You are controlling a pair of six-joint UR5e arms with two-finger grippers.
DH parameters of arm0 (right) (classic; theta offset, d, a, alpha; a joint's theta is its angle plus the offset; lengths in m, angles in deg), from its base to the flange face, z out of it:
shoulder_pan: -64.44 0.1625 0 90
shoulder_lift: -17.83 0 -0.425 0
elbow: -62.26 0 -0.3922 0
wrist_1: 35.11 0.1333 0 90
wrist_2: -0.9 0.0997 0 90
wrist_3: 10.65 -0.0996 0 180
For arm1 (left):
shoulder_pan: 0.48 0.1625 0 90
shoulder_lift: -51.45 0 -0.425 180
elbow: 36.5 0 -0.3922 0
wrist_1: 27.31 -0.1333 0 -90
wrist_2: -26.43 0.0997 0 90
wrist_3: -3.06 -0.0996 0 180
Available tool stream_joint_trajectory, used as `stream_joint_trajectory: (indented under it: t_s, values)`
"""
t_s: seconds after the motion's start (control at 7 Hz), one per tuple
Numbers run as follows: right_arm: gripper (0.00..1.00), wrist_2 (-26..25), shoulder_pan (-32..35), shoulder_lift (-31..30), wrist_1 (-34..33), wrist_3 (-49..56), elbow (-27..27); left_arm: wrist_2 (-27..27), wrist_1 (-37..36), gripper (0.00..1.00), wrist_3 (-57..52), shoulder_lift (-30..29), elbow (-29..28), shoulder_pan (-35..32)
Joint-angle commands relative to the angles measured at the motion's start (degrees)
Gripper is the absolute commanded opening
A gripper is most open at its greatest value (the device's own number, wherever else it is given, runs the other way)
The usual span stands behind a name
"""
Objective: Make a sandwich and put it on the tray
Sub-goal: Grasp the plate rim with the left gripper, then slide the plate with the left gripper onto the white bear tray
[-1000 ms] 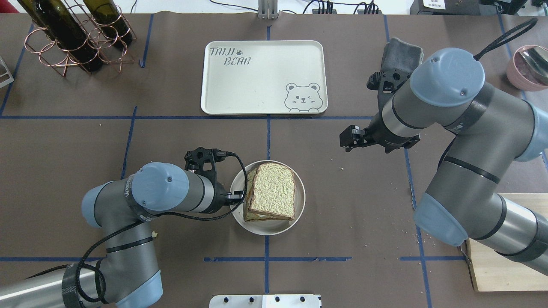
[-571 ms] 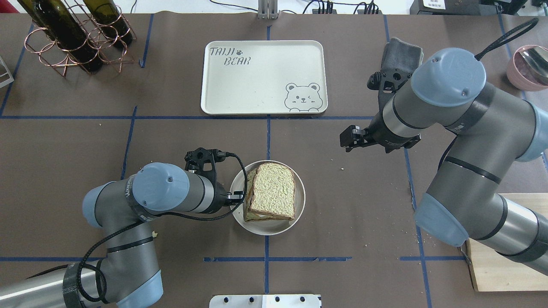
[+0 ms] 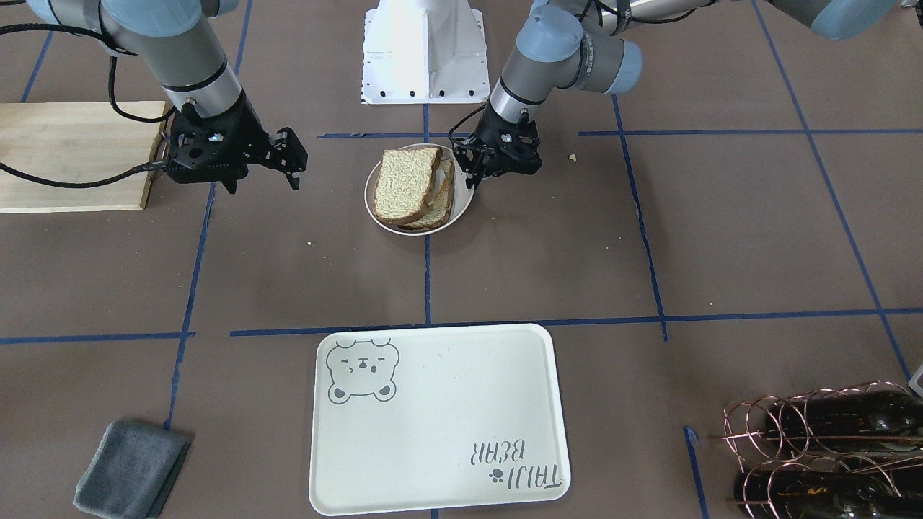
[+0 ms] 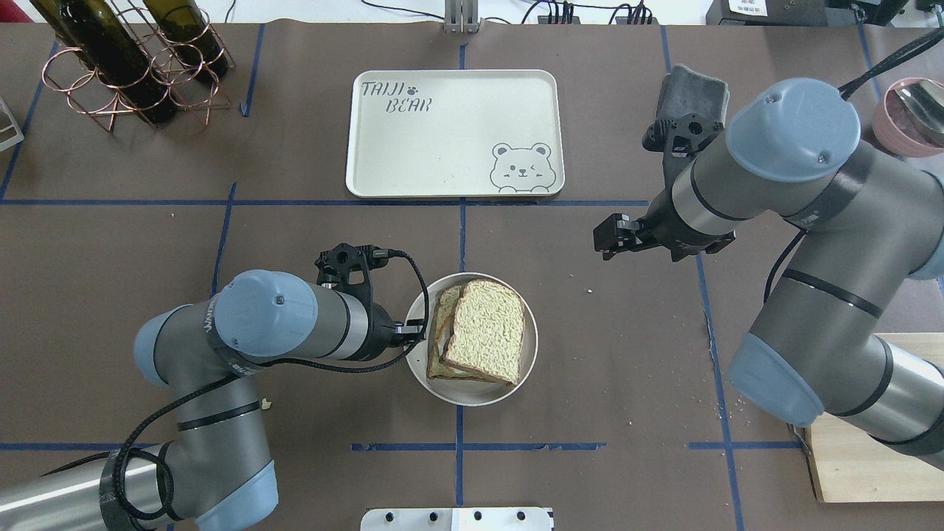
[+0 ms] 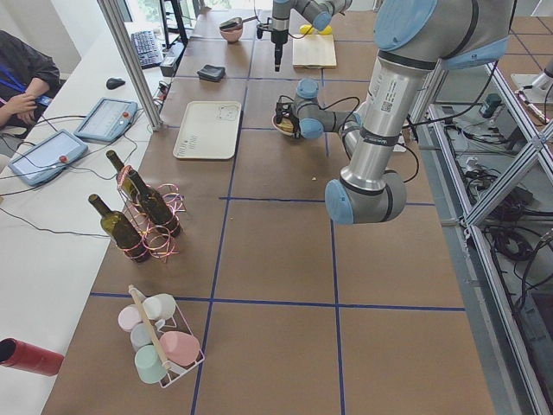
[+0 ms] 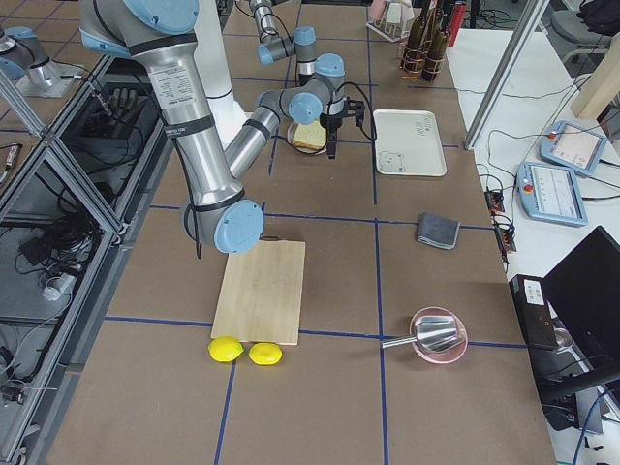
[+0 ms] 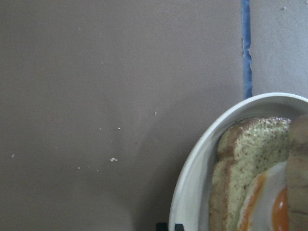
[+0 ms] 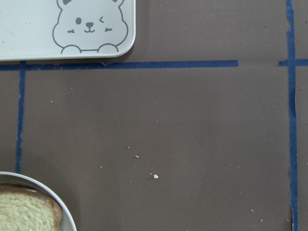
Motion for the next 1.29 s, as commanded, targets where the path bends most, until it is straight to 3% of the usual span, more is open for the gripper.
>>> stream_joint_trajectory:
  t_s: [0.0, 0.14, 0.43, 0.86, 1.14]
  values:
    - [1.0, 2.28, 2.37, -2.04, 0.0, 2.34, 1.02, -4.42, 4.15, 0.0, 8.95, -0.21, 1.22, -3.62]
    - [1.0, 2.46, 3.25, -3.97, 0.0, 4.01, 2.33, -6.81, 6.79, 0.0, 14.92, -0.12, 1.22, -5.65]
    - [1.0, 5.52, 7.19, -8.18, 0.08, 9.18, 4.36, -6.66, 6.03, 0.0, 21.2, -3.44, -2.36, -9.08]
    - [1.0, 8.61, 16.67, -15.3, -0.26, 27.42, 3.49, -6.57, 3.76, 0.0, 28.5, -15.37, -18.25, -16.55]
    - [1.0, 16.05, 28.25, -19.17, 0.0, 45.85, -3.33, -6.57, 1.72, 0.0, 28.77, -20.59, -25.48, -19.81]
